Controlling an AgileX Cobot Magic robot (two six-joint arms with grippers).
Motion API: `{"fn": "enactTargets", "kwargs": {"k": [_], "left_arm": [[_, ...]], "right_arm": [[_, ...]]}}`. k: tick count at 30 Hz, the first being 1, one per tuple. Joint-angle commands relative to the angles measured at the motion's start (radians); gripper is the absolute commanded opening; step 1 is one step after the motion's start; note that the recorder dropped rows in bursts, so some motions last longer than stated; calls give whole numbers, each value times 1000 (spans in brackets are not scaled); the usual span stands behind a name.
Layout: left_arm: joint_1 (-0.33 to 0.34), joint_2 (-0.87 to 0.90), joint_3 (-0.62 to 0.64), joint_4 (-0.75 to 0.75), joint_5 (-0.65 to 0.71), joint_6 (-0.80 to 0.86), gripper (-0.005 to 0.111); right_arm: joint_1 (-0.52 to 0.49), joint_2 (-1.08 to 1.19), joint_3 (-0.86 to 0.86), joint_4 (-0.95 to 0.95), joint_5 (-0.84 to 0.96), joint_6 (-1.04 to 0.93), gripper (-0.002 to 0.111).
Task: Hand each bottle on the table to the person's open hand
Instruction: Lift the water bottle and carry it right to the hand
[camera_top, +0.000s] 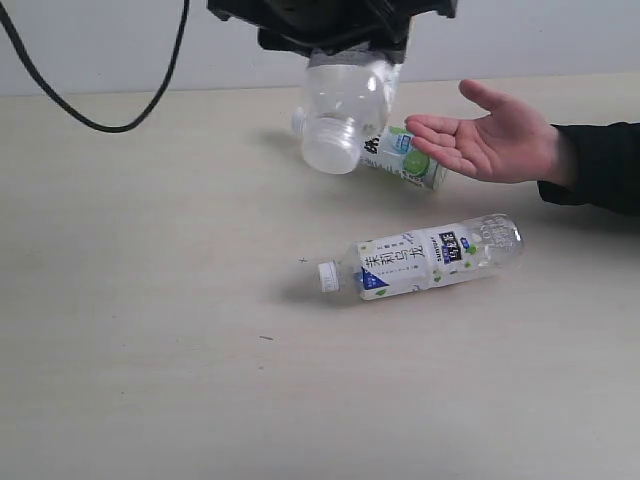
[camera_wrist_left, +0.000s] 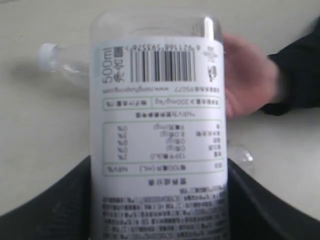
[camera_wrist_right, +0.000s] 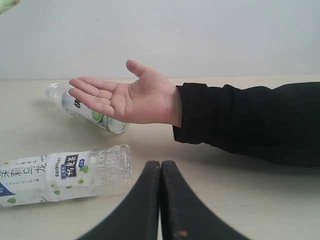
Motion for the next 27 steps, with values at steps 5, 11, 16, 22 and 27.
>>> {"fn": "enactTargets", "kwargs": {"k": [5, 11, 16, 22, 27], "left_arm": [[-60, 92, 3, 7, -332, -220, 0], [-60, 209, 3, 7, -589, -407, 0], [-52, 338, -12, 7, -798, -580, 0], [-15, 457, -81, 21, -780, -633, 0], [19, 468, -81, 23, -768, -625, 0]], "right_arm": [[-4, -6, 5, -1, -10, 0, 0], [-4, -6, 5, -1, -10, 0, 0], [-4, -6, 5, -1, -10, 0, 0], [-4, -6, 5, -1, -10, 0, 0], [-4, -6, 5, -1, 0, 0, 0]]}}
